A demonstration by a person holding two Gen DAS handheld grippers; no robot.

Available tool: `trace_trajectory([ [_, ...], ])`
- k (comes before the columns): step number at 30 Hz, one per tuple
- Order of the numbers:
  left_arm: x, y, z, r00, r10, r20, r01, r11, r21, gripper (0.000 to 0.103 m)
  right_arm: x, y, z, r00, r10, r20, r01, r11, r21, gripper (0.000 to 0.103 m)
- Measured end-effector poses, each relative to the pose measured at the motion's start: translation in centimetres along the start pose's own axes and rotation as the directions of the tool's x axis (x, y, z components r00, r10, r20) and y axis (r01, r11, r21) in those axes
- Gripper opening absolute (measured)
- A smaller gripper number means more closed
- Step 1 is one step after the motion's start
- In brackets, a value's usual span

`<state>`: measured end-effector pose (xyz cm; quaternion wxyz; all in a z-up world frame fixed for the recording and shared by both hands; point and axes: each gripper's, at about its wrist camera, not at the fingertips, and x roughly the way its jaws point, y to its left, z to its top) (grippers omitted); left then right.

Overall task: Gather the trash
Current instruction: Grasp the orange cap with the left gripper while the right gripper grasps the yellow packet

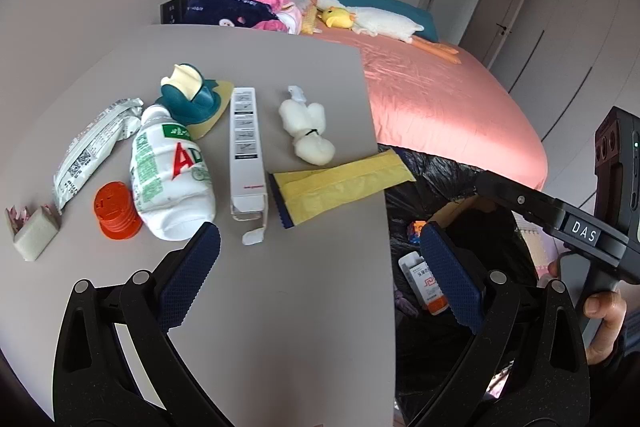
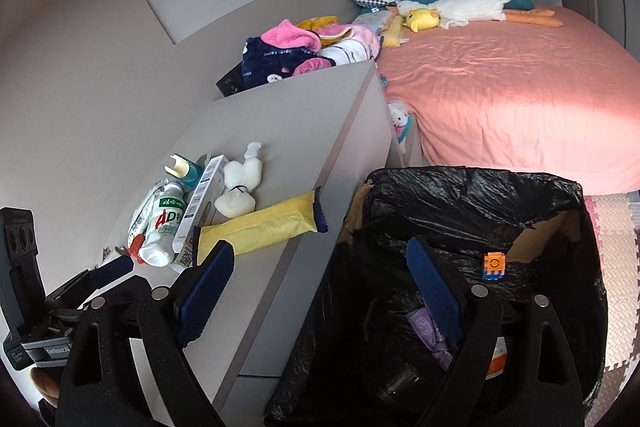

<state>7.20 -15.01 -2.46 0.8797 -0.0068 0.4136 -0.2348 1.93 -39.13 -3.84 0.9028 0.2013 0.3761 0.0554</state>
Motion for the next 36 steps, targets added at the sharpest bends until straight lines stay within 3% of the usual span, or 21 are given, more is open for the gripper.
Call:
trace_trajectory([
  [21, 0.5, 6.9, -0.4, 0.996, 0.092, -0.007, -0.093, 0.993, -0.073, 0.097, 7.3, 1.4, -0.1, 0.993, 0.048, -0.105, -0.045, 0.998, 0.033, 0.088],
  [33, 0.0, 11.4, -0.4, 0.977, 0.213, 0.033, -0.206, 0.967, -0.152, 0.096, 9.9, 1.0, 0.9, 0.993, 0.066, -0.095, -0.059, 0.996, 0.071, 0.088],
  [36, 0.3, 11.5, -0.5, 0.974, 0.226, 0.022, -0.221, 0.966, -0.134, 0.089, 10.1, 1.1, 1.1, 0.993, 0.079, -0.085, -0.073, 0.995, 0.071, 0.073],
])
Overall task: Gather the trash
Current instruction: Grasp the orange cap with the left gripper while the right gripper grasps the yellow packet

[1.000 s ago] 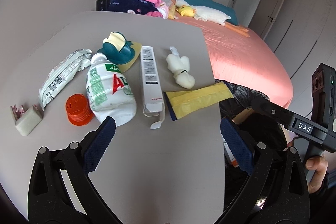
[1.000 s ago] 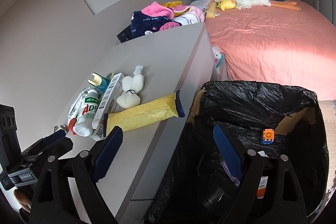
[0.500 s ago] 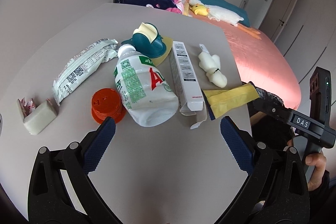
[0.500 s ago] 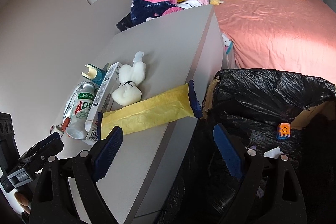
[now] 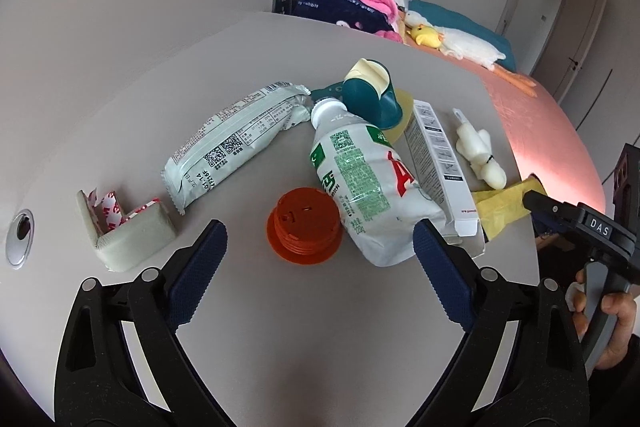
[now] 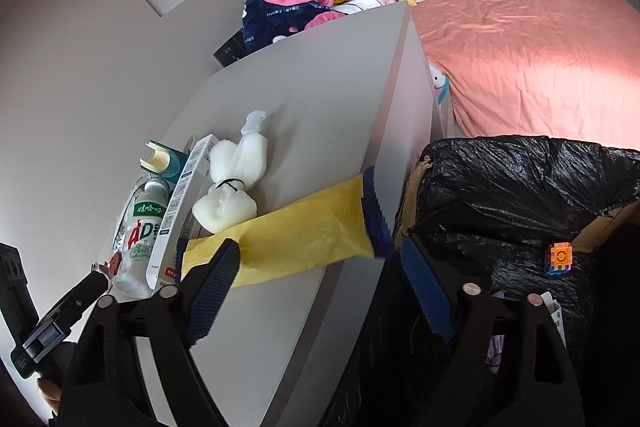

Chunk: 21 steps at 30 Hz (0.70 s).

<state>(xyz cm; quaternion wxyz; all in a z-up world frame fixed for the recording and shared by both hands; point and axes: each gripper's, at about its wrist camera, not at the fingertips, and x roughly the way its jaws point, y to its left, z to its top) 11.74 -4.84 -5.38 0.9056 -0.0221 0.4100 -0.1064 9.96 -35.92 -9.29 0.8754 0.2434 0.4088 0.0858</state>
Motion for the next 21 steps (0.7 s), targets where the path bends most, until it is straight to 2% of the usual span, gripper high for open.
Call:
trace_trajectory([
  [1, 0.1, 0.0, 0.0, 1.0, -0.001, -0.001, 0.001, 1.0, 0.003, 0.089, 0.1, 0.1, 0.1, 1.0, 0.002, 0.001, -0.002, 1.0, -0.004, 0.067],
  [3, 0.3, -0.1, 0.0, 1.0, 0.001, -0.007, -0.001, 1.0, 0.011, 0.088, 0.1, 0.2, 0.1, 1.0, 0.003, 0.003, -0.003, 1.0, -0.011, 0.06],
  [10, 0.9, 0.1, 0.1, 1.0, -0.006, -0.021, 0.006, 1.0, 0.013, 0.088, 0.1, 0.7, 0.8, 0.999, 0.033, 0.018, -0.033, 0.999, 0.001, 0.06],
  [21, 2.0, 0.0, 0.6, 0.999, -0.009, -0.035, 0.011, 0.998, 0.055, 0.086, 0.5, 2.9, 1.6, 0.999, -0.029, 0.024, 0.03, 0.998, -0.053, 0.062],
])
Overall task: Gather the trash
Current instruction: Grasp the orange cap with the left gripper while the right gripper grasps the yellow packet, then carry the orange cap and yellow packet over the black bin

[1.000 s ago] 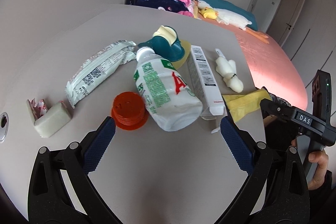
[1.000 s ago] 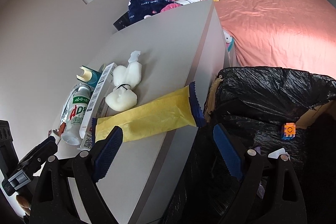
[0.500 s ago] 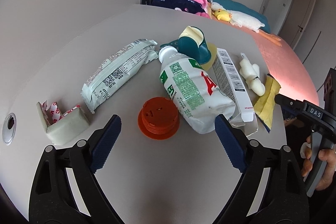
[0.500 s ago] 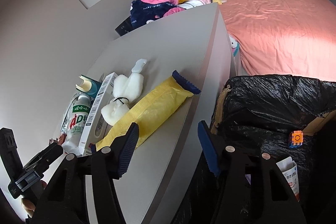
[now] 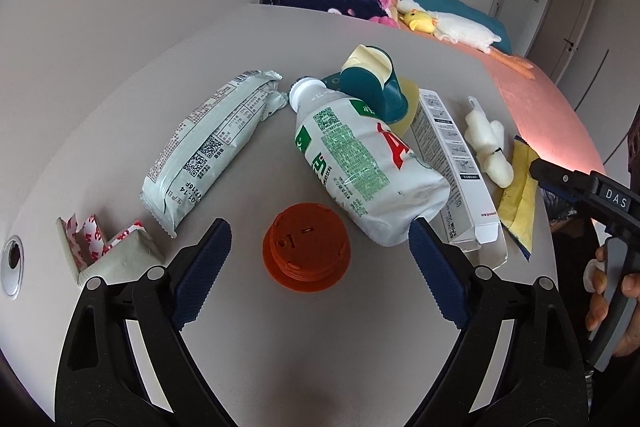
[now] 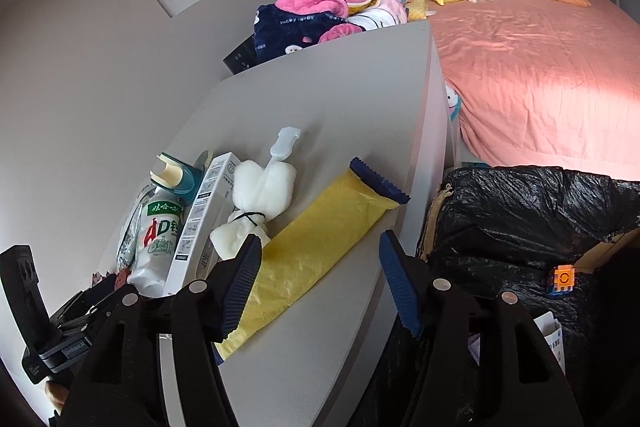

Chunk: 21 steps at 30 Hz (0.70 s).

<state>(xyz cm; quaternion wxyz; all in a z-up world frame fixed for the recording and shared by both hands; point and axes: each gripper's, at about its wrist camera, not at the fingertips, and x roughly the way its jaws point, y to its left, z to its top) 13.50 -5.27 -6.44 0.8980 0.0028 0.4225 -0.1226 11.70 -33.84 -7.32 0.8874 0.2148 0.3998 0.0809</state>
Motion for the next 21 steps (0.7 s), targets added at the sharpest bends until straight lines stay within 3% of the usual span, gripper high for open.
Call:
trace_trajectory([
  [4, 0.6, -0.2, 0.1, 1.0, 0.001, -0.016, 0.0, 1.0, 0.024, 0.076, 0.8, 1.0, 0.2, 0.999, -0.028, -0.024, 0.027, 1.0, -0.016, 0.063],
  [8, 1.4, -0.3, -0.1, 0.999, 0.006, -0.044, -0.004, 0.999, 0.041, 0.048, 1.6, 2.7, 0.1, 0.997, -0.069, -0.039, 0.066, 0.995, -0.071, 0.064],
  [10, 1.4, -0.4, -0.2, 0.999, 0.016, -0.044, -0.014, 0.999, 0.051, 0.046, 2.0, 3.6, 0.0, 0.994, -0.101, -0.042, 0.095, 0.988, -0.119, 0.063],
  [11, 1.4, -0.4, -0.2, 0.999, 0.019, -0.044, -0.017, 0.998, 0.054, 0.046, 2.1, 3.9, -0.2, 0.993, -0.11, -0.043, 0.103, 0.985, -0.139, 0.06],
  [12, 1.4, -0.5, -0.2, 0.999, 0.022, -0.044, -0.019, 0.998, 0.056, 0.046, 2.2, 4.0, -0.3, 0.994, -0.102, -0.049, 0.094, 0.984, -0.15, 0.049],
  [16, 1.3, -0.2, -0.3, 0.999, 0.015, -0.048, -0.013, 0.999, 0.032, 0.046, 2.0, 4.0, -0.6, 0.996, -0.068, -0.064, 0.057, 0.986, -0.158, 0.026],
  [19, 1.0, 0.3, -0.3, 0.999, 0.002, -0.05, -0.003, 1.0, -0.015, 0.046, 1.5, 3.8, -0.7, 0.997, -0.036, -0.068, 0.026, 0.989, -0.143, 0.016],
  [21, 0.9, 0.5, -0.3, 0.999, 0.0, -0.046, -0.001, 0.999, -0.034, 0.046, 1.2, 3.9, -0.8, 0.998, -0.017, -0.068, 0.007, 0.99, -0.143, 0.015],
])
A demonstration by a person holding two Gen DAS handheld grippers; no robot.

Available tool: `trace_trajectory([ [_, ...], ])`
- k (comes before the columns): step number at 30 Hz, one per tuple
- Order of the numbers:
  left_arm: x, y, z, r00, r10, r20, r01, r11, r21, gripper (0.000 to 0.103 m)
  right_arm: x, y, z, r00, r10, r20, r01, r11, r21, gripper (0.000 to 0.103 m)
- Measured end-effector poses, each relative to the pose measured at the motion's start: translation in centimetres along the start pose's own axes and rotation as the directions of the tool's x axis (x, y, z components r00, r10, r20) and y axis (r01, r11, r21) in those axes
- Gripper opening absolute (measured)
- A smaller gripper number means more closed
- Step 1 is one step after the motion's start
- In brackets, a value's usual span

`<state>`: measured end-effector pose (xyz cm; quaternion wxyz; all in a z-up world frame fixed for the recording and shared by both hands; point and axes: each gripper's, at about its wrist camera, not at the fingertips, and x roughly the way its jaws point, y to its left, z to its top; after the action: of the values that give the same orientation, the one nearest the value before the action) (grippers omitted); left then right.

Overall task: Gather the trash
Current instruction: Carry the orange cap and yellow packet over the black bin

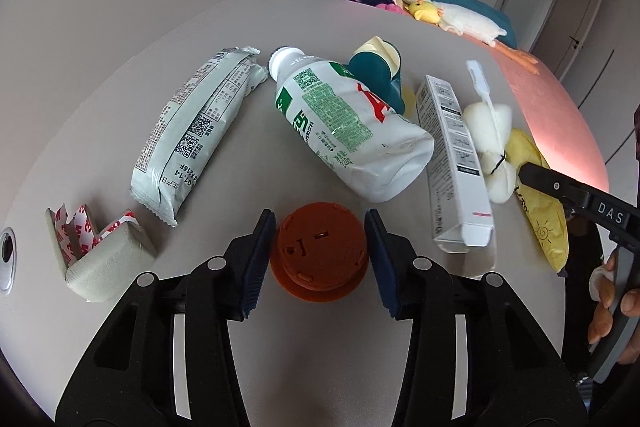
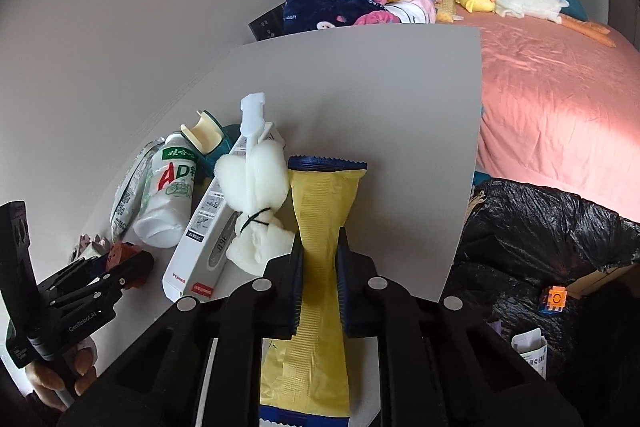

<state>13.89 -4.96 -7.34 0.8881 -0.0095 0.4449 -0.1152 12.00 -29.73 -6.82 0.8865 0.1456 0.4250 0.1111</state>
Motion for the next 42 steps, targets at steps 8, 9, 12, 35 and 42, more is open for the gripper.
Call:
trace_trajectory([
  [8, -2.5, -0.8, 0.3, 0.998, 0.007, 0.064, -0.007, 1.0, 0.001, 0.045, -2.7, 1.2, 0.2, 0.997, 0.054, 0.05, -0.053, 0.998, -0.012, 0.015],
  [9, -2.7, -1.0, 0.3, 0.998, 0.005, 0.069, -0.005, 1.0, 0.002, 0.045, -3.1, 1.3, 0.3, 0.997, 0.057, 0.057, -0.056, 0.998, -0.015, 0.015],
  [12, -3.4, -1.4, 0.2, 0.997, 0.001, 0.079, -0.001, 1.0, 0.0, 0.045, -4.3, 1.4, 0.3, 0.995, 0.063, 0.075, -0.062, 0.998, -0.018, 0.015],
  [35, -8.1, -9.4, -1.6, 0.986, -0.077, 0.147, 0.065, 0.994, 0.082, 0.045, -12.4, -0.4, -1.8, 0.982, 0.078, 0.173, -0.076, 0.997, -0.02, 0.015],
  [42, -8.4, -12.1, -1.9, 0.983, -0.111, 0.145, 0.094, 0.989, 0.118, 0.045, -14.4, -2.0, -2.5, 0.978, 0.061, 0.199, -0.061, 0.998, -0.003, 0.015],
])
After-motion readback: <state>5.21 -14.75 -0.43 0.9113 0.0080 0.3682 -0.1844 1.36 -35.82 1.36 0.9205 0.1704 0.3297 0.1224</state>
